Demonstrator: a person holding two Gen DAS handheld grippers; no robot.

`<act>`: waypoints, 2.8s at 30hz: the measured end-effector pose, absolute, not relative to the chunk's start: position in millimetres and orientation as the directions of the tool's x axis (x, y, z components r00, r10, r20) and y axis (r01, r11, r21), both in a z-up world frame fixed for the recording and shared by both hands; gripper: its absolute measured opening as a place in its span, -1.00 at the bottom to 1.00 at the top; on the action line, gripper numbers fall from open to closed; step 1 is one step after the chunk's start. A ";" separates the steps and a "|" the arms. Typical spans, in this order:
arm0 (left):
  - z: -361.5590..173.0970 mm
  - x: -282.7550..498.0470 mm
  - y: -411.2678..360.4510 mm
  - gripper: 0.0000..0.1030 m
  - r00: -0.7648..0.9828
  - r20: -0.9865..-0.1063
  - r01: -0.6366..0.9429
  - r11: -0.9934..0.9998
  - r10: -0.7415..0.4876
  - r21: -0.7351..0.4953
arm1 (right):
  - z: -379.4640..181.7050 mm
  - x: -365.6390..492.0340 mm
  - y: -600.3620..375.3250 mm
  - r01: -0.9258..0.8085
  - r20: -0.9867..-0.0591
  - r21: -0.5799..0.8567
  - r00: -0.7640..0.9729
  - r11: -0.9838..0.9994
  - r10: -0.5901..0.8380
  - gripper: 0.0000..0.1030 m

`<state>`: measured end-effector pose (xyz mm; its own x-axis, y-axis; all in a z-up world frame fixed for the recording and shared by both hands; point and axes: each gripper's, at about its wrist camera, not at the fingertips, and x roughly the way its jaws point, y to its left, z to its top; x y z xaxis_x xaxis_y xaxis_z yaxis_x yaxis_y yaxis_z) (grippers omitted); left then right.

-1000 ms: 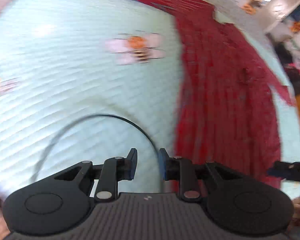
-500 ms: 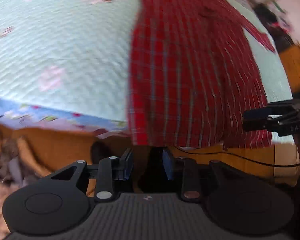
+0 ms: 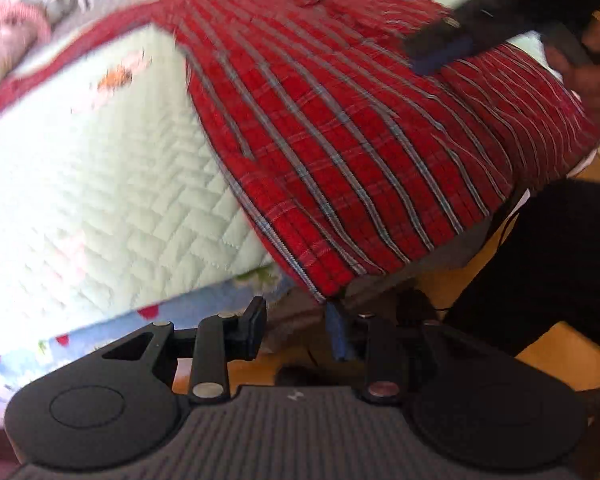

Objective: Fold clothes

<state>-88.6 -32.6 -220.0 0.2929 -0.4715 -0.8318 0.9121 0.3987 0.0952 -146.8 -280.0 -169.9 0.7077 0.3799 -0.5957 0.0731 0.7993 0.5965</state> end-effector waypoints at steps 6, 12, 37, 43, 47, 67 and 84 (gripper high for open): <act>-214.6 -121.9 -29.7 -0.32 0.427 -0.703 0.887 0.414 -0.569 0.204 | -148.2 -192.7 -265.8 0.091 -0.525 0.584 0.801 0.807 0.289 0.06; -222.6 -134.5 -38.7 -0.28 0.577 -0.565 0.813 0.483 -0.589 0.326 | -104.7 -288.8 -243.6 0.168 -0.471 0.561 0.870 0.811 0.145 0.10; -195.8 -148.3 -24.7 -0.97 0.679 -0.456 0.717 0.652 -0.575 0.247 | -216.1 -458.5 -293.6 0.718 -0.570 -0.070 0.540 0.692 -0.619 0.33; -193.6 -155.1 -28.1 -0.97 0.688 -0.466 0.708 0.654 -0.556 0.265 | -221.0 -441.9 -309.3 0.699 -0.537 -0.086 0.568 0.710 -0.624 0.33; -191.0 -152.3 -28.0 -0.97 0.695 -0.474 0.697 0.668 -0.540 0.261 | -204.9 -434.5 -307.9 0.670 -0.448 -0.111 0.625 0.734 -0.639 0.33; -196.3 -152.0 -37.3 -0.91 0.685 -0.515 0.703 0.653 -0.515 0.283 | -222.2 -440.3 -312.8 0.649 -0.476 -0.099 0.635 0.754 -0.609 -0.57; -191.6 -152.0 -40.7 -0.97 0.684 -0.480 0.707 0.662 -0.550 0.249 | -176.6 -420.0 -341.6 0.719 -0.491 0.144 0.648 0.680 -0.582 -0.95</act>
<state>-152.0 -40.8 -191.6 0.6837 -0.5496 -0.4801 0.7069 0.6622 0.2486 -420.0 -341.6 -176.6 0.6484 -0.5821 -0.4906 0.7191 0.6799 0.1437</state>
